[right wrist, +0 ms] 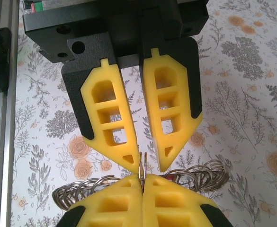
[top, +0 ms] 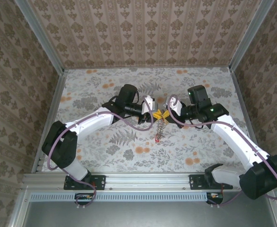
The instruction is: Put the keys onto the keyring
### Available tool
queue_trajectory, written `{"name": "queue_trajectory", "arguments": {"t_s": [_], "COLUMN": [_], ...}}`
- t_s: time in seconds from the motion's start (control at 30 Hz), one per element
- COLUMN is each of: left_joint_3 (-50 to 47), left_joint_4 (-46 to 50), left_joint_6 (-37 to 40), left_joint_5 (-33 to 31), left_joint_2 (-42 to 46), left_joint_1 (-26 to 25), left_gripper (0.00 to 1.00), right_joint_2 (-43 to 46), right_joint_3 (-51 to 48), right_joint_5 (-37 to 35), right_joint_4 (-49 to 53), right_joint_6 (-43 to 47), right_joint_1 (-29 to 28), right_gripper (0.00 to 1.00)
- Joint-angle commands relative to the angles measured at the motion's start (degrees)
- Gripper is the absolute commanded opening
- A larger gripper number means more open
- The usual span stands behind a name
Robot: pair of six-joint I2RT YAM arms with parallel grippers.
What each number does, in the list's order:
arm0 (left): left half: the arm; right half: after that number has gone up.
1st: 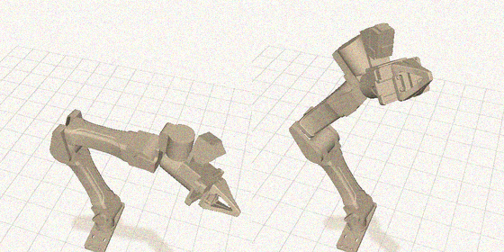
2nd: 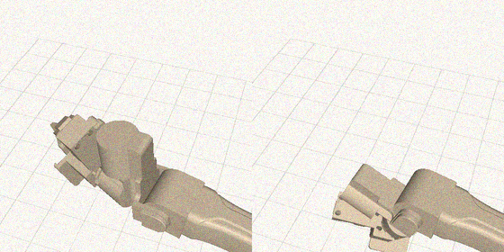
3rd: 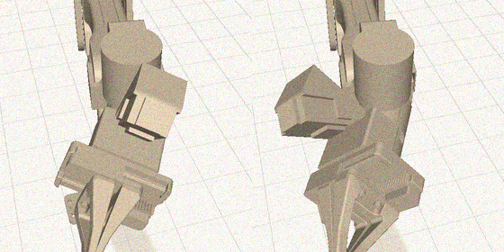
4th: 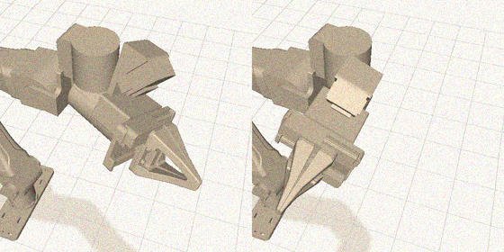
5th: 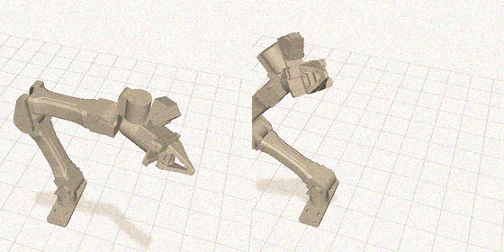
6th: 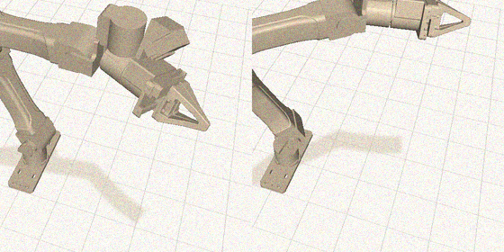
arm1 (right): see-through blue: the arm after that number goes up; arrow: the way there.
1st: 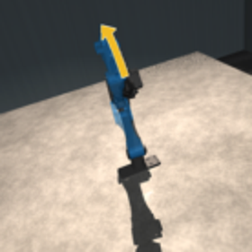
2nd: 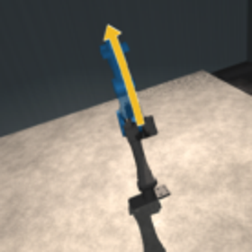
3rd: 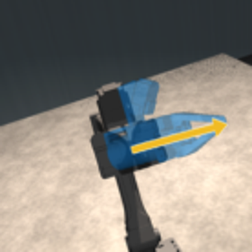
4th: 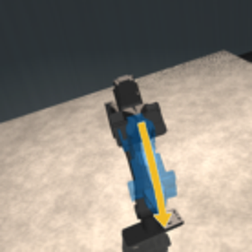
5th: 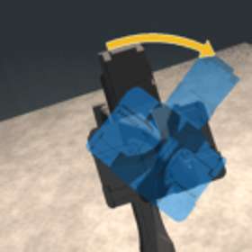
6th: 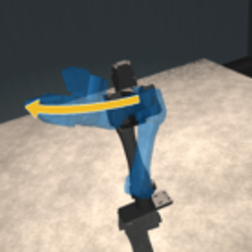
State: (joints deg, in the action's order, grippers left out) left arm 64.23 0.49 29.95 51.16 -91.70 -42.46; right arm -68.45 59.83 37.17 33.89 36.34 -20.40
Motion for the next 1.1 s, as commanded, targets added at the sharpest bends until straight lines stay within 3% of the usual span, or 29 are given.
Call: {"name": "queue_trajectory", "arguments": {"t_s": [0.0,0.13,0.63,0.73,0.8,0.93,1.07], "left_joint_3": [2.4,3.0,3.2,3.1,2.8,0.1,-2.4], "left_joint_4": [1.8,1.9,0.0,0.0,0.0,-4.9,-13.6], "left_joint_6": [2.2,2.1,0.2,0.2,0.4,-2.3,-8.1], "left_joint_5": [-0.1,0.5,3.5,3.3,2.8,3.5,7.1], "left_joint_2": [1.0,0.5,-0.4,-0.4,-0.2,0.9,1.6], "left_joint_1": [-0.4,-0.8,-1.0,-1.0,-1.0,-0.4,0.4], "left_gripper": [0.15,0.07,0.12,0.0,0.0,0.0,0.0], "right_joint_2": [-0.1,-0.8,-1.0,-0.9,-0.6,1.2,1.5], "right_joint_3": [3.2,4.7,5.7,5.5,5.3,2.8,0.1], "right_joint_5": [0.0,-2.6,-3.7,-3.7,-4.3,-5.6,-0.1], "right_joint_4": [2.6,4.6,4.1,3.7,3.7,2.1,1.4], "right_joint_6": [1.6,1.9,1.1,1.0,1.0,1.1,1.0], "right_joint_1": [-1.0,-2.3,-3.9,-3.9,-3.9,-3.4,-1.5], "right_gripper": [0.0,0.0,0.0,0.0,0.0,0.09,0.16]}}
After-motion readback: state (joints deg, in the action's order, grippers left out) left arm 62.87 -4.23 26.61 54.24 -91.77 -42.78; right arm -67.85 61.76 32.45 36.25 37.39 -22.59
